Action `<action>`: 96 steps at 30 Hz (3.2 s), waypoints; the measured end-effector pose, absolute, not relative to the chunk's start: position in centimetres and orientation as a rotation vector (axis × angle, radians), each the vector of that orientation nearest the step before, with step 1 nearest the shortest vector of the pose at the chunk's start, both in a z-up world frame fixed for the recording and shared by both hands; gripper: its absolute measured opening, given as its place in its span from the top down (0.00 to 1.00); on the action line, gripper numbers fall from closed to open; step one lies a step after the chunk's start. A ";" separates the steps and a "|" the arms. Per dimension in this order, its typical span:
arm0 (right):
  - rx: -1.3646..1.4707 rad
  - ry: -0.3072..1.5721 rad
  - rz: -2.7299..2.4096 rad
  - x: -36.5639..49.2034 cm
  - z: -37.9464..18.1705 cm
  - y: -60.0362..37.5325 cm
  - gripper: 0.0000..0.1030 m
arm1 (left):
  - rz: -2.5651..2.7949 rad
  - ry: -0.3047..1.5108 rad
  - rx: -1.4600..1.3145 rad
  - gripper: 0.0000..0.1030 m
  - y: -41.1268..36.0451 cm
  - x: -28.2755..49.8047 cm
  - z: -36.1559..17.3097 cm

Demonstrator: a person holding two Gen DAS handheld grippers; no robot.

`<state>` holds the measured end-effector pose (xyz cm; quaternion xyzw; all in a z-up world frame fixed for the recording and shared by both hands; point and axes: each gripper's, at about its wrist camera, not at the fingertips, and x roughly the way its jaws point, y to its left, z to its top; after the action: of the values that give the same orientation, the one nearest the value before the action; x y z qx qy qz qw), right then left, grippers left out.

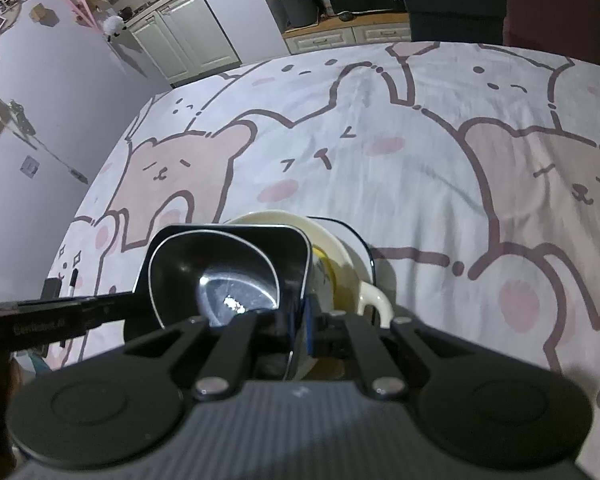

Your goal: Organize plates and bowls

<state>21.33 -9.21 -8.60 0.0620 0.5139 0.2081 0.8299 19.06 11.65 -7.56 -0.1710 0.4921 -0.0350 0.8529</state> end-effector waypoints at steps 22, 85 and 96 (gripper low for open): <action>0.099 1.107 0.421 21.8 -9.1 -8.8 0.93 | -0.074 1.055 -0.356 0.97 11.5 19.6 -8.3; 0.125 0.903 0.433 17.0 -3.8 -11.9 0.19 | -0.076 0.859 -0.278 0.06 10.7 14.4 -2.9; 0.085 0.646 0.405 8.4 -0.8 -14.6 0.00 | -0.046 0.674 -0.212 0.00 9.4 7.1 -0.2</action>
<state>8.37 -14.57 -0.80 0.0416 0.3151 0.1974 0.9273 7.12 9.41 -0.21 -0.1040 0.3299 -0.0228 0.9380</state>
